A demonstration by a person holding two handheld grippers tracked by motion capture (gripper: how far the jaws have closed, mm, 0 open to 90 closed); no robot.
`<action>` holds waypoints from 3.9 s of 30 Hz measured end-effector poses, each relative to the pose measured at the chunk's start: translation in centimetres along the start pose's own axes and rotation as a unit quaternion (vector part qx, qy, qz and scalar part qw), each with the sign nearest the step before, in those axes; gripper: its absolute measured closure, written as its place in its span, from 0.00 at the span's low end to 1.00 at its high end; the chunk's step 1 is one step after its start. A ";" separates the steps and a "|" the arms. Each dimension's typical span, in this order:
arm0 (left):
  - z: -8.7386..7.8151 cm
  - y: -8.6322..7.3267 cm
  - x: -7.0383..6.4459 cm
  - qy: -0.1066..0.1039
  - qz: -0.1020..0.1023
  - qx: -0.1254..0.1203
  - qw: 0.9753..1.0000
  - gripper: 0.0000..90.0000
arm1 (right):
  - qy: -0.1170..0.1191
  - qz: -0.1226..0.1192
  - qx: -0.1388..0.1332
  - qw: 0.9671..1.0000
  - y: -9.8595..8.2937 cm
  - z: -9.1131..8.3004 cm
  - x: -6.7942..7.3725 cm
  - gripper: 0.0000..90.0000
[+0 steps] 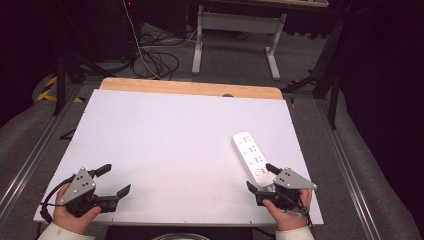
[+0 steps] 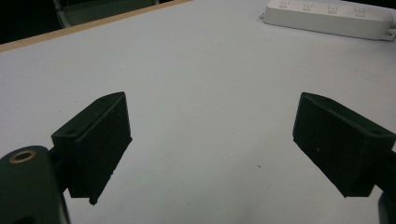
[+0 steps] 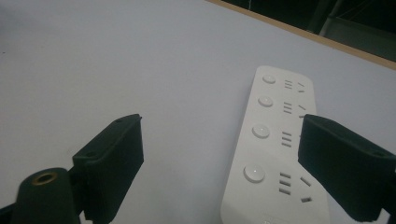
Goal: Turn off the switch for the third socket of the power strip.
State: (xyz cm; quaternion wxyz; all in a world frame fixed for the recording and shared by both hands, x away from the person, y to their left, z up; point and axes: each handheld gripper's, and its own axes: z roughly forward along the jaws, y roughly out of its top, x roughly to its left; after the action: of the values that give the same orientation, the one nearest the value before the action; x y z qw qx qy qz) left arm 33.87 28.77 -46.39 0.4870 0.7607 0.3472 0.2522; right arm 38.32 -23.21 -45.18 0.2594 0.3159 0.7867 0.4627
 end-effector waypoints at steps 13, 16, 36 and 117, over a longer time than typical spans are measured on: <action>0.0 0.0 0.0 0.000 0.001 0.001 1.000 0.13 | 0.022 0.000 0.020 1.000 3.0 0.6 -0.8 0.31; 0.0 0.0 0.0 0.000 0.001 0.001 1.000 0.13 | 0.024 0.001 0.023 0.999 3.6 0.8 -1.2 0.35; 0.0 0.0 0.0 0.000 0.002 0.004 1.000 0.13 | 0.024 0.016 0.025 0.999 6.1 2.9 -3.5 0.42; 0.2 -0.1 -0.1 0.002 0.002 0.011 1.000 0.14 | 0.005 0.012 0.168 0.986 4.2 10.8 -5.7 1.00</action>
State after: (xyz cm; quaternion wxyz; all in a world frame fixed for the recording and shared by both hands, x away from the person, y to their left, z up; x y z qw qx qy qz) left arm 33.95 28.61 -46.58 0.4778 0.7661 0.3493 0.2506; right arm 50.77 -19.79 -45.49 0.1926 0.3620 0.8509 0.3285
